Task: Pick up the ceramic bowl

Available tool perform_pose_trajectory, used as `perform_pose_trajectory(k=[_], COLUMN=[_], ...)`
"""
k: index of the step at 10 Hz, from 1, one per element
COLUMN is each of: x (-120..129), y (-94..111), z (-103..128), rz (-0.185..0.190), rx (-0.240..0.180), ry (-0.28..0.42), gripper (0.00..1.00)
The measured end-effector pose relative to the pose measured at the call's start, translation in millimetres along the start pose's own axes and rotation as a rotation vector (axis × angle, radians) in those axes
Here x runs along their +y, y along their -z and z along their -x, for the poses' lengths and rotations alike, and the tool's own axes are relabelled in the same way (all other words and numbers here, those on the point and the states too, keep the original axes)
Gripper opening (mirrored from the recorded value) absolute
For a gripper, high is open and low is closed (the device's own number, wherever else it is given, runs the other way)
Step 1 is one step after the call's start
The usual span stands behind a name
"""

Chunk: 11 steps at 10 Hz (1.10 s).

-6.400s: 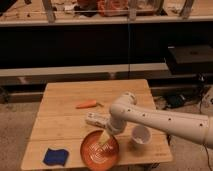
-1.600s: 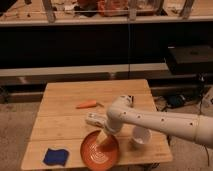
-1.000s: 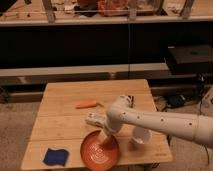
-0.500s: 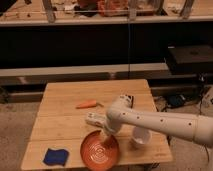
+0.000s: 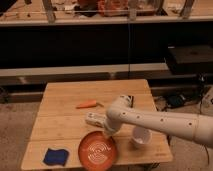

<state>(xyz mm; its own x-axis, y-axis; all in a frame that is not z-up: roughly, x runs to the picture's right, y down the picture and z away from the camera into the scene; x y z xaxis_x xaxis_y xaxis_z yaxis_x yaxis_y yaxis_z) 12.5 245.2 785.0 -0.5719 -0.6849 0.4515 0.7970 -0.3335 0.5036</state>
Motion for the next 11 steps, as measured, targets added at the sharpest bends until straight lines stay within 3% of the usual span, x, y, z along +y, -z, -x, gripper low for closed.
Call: perform_pose_trajectory(k=[5,8,11], x=[-1.0,-1.7,-5.0], y=[42.4,50.8,77.2], z=[-11.0,-13.6,-20.1], rz=[0.025,0.033,0.041], rx=[0.031,0.045,0.054], ry=[0.009,0.026,0.059], gripper=[0.03,0.03,0.03])
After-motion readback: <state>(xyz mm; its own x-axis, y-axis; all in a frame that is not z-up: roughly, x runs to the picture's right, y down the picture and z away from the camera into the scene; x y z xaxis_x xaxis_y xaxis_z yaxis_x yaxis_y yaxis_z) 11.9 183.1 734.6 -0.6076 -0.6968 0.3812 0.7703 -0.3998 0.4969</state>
